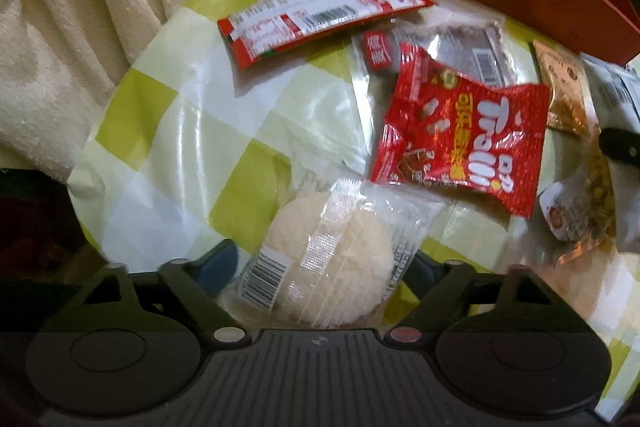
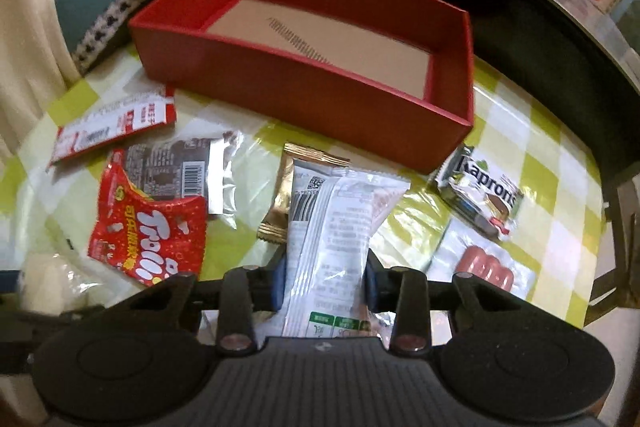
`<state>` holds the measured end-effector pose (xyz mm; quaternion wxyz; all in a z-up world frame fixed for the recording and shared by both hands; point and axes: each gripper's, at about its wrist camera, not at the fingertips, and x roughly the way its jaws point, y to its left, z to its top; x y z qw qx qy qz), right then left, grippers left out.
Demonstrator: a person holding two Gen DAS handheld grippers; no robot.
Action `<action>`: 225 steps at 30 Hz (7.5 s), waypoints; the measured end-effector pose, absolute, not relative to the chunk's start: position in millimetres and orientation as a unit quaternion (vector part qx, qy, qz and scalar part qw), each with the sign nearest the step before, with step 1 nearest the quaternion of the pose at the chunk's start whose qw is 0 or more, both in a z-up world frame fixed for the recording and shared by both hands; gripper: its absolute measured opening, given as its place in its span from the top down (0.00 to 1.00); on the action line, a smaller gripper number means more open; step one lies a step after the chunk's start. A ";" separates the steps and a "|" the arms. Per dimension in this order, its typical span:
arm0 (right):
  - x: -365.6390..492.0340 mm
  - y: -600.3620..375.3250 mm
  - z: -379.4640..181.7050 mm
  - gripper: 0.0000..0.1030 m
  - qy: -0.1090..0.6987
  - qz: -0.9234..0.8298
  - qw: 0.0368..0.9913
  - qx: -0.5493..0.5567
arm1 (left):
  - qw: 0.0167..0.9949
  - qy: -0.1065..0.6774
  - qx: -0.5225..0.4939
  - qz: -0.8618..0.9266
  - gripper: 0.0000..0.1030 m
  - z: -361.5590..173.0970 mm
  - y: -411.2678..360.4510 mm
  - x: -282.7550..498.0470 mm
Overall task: Organize snacks
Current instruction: 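Grasp the wrapped bun with the left tool while the right tool grasps the white bar, then carry the bun and white bar with both tools over the red box, then open both tools to drop the bun and white bar into the box, then grasp the red-white spicy strip packet with the left tool while the right tool grasps the Trolli bag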
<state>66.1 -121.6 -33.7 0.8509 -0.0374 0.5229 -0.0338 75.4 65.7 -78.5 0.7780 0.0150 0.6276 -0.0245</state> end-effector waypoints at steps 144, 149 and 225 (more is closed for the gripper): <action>145.2 -186.8 -0.9 0.49 0.446 0.009 0.894 0.031 | 0.843 0.535 -0.010 -0.057 0.14 3.9 -5.0 203.8; 134.5 -180.7 -5.7 0.49 0.454 0.016 0.890 0.028 | 0.835 0.546 -0.015 -0.060 0.13 -0.1 4.4 192.7; 69.4 -99.8 -63.5 0.42 0.592 0.207 0.776 0.056 | 0.755 0.605 0.125 -0.219 0.06 -76.2 61.7 214.0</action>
